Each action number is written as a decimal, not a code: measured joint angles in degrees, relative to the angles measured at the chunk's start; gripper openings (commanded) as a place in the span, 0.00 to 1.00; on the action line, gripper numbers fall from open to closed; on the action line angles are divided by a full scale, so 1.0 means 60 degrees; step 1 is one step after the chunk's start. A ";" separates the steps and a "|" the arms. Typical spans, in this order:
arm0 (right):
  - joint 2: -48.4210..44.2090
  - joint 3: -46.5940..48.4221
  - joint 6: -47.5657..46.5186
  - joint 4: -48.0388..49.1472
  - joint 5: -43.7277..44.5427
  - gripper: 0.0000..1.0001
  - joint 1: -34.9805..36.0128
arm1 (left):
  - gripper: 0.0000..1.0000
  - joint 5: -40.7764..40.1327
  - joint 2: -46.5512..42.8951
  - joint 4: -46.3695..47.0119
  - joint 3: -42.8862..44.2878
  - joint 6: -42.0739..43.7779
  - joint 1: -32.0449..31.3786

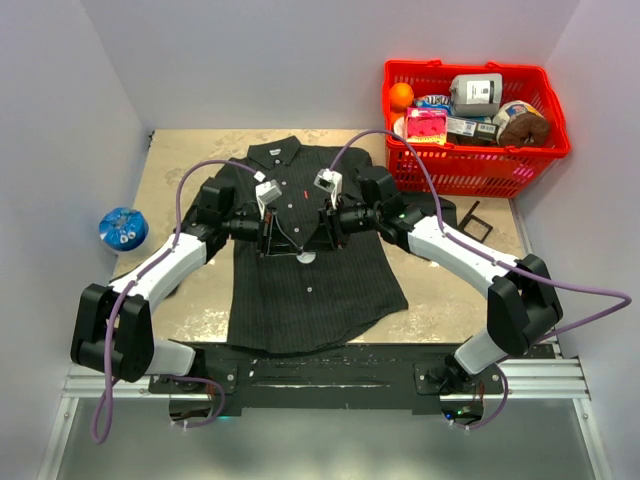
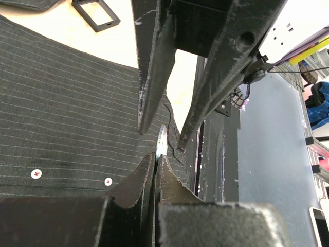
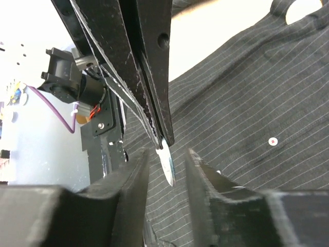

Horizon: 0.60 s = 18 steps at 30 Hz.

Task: Pin the brooch onto the clothing
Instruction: Pass from the left arm to the right

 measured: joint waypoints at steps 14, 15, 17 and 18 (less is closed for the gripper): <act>0.0229 0.0036 -0.0106 0.0055 -0.0036 0.05 0.0011 | 0.00 -0.0044 0.0007 -0.0004 0.0000 0.0135 -0.0036; 0.0229 0.0036 -0.0138 0.0058 -0.0040 0.02 0.0018 | 0.00 -0.0051 0.0007 -0.0004 0.0000 0.0135 -0.0036; 0.0229 0.0036 -0.0138 0.0058 -0.0084 0.00 0.0018 | 0.13 -0.0087 0.0015 -0.0015 0.0000 0.0142 -0.0033; 0.0229 0.0036 -0.0131 0.0058 -0.0095 0.00 0.0018 | 0.26 -0.0098 0.0018 -0.0011 0.0000 0.0142 -0.0036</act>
